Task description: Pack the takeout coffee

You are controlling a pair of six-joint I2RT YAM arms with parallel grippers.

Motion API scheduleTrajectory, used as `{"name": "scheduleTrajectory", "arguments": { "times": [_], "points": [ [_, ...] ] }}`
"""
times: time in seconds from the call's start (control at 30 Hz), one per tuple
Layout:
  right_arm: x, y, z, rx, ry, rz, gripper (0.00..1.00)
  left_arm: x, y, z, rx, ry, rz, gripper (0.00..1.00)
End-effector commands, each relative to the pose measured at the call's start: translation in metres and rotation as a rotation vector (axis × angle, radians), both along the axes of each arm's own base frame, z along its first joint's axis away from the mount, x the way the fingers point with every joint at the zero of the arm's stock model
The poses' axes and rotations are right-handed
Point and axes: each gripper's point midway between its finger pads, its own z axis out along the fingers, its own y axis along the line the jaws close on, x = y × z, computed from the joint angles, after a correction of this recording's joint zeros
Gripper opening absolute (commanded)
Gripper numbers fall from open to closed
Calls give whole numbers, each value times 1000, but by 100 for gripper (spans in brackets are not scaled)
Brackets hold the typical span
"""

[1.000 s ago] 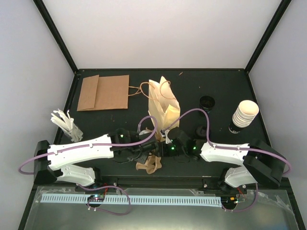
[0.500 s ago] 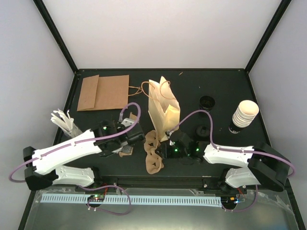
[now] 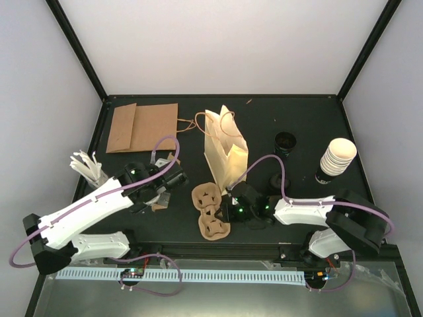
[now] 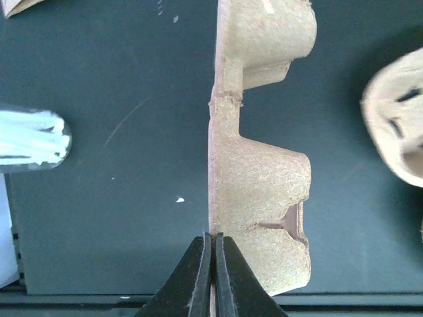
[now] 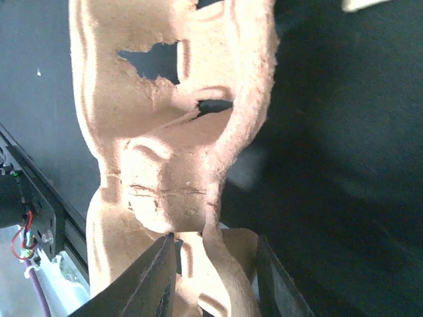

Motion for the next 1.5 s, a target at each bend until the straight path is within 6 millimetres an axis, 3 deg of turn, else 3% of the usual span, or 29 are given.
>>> {"name": "scheduleTrajectory", "arguments": {
  "times": [0.0,0.1,0.23,0.6,0.73,0.83,0.97,1.07,1.13,1.23,1.27,1.47],
  "points": [
    [8,24,21,69,-37,36,36,19,10,-22,11,23,13,4],
    [10,22,23,57,-48,34,38,32,12,-38,-17,35,38,4],
    [10,12,26,35,-76,29,39,46,34,-48,95,68,128,3],
    [10,-10,43,10,-151,11,42,87,93,-50,484,137,374,2],
    [9,-22,51,-1,-183,-2,43,90,128,-37,588,103,506,2],
    [9,-31,56,-5,-209,-12,44,92,141,-40,652,118,555,1],
    [10,-38,65,-12,-248,-16,47,94,139,-60,692,189,537,3],
    [12,-41,71,-12,-273,-25,52,98,127,-80,629,238,491,16],
    [14,-42,75,-13,-283,-31,53,99,114,-88,553,250,445,34],
    [16,-43,78,-18,-298,-37,55,98,99,-88,463,233,398,72],
    [16,-44,79,-20,-301,-37,55,97,95,-86,439,226,386,78],
    [20,-43,90,-31,-327,-31,57,99,50,-76,134,185,252,84]
  ]
}}
